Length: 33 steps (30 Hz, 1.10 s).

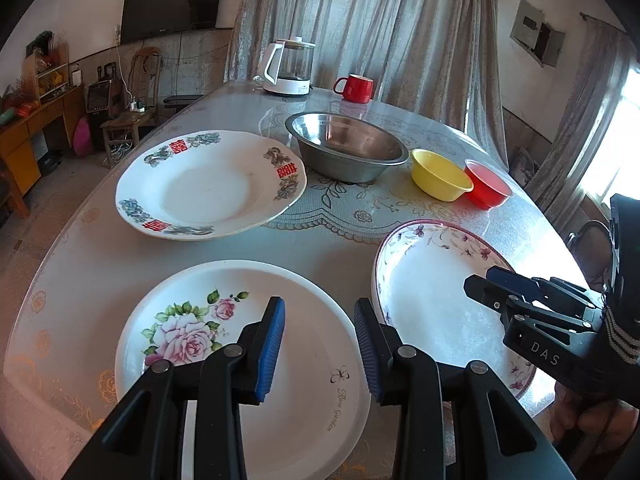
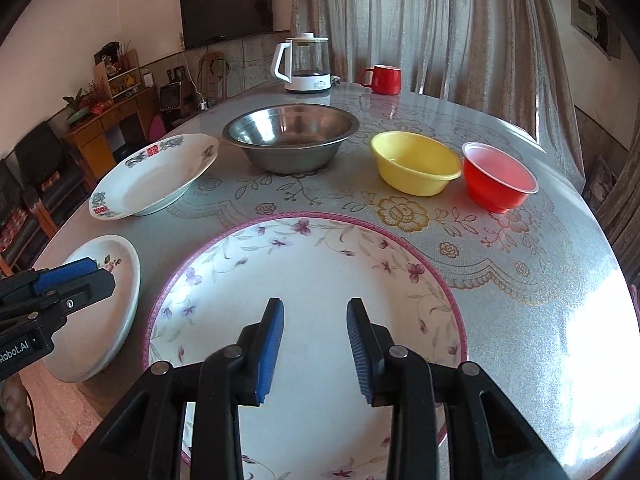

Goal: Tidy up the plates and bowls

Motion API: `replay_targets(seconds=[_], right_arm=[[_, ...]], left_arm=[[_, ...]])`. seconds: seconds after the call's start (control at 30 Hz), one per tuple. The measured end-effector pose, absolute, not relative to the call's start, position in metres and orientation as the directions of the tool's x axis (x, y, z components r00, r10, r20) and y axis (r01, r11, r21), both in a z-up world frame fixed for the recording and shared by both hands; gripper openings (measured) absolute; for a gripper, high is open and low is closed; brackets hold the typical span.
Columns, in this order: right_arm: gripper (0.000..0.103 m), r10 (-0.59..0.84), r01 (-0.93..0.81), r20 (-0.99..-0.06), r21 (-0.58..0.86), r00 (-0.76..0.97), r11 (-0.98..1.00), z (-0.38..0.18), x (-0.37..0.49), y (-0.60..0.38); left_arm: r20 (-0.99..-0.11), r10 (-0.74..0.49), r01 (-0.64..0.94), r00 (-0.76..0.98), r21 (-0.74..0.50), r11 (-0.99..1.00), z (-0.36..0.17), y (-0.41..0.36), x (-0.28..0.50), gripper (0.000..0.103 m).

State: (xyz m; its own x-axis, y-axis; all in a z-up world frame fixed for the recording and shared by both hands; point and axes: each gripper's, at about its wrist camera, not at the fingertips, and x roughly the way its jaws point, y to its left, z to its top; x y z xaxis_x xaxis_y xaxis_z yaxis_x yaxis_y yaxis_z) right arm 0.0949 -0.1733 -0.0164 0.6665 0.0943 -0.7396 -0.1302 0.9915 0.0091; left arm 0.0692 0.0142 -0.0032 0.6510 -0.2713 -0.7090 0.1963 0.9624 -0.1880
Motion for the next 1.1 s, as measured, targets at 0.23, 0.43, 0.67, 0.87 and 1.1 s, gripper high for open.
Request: replay_targets(seconds=[0.23,0.43,0.67,0.87,1.1], right_arm=[[0.037,0.221,-0.212,-0.751,0.110,0.623,0.971,-0.015,0.114,-0.146],[0.038,0.275,-0.238,-0.761,0.162,0.588,0.958,-0.016,0.133,-0.125],[0.038,0.314,-0.254,-0.768,0.202,0.558,0.946,-0.017,0.156,-0.110],[0.038,0.343,-0.264,-0.774,0.234,0.532,0.936,-0.018,0.171,-0.100],[0.038,0.366,-0.264,-0.771,0.262,0.522,0.928,-0.016,0.187,-0.091]], left_arm=[[-0.696,-0.163,0.138,0.699,-0.092,0.986,-0.001,0.028,0.071,0.038],[-0.678,-0.103,0.091,0.728,-0.054,0.994,0.002,0.045,0.073,0.041],[-0.680,-0.064,0.052,0.731,-0.038,0.998,-0.001,0.060,0.076,0.042],[-0.677,-0.043,0.034,0.735,-0.027,0.999,-0.003,0.068,0.078,0.043],[-0.688,-0.049,0.024,0.724,-0.046,0.999,-0.009,0.079,0.084,0.050]])
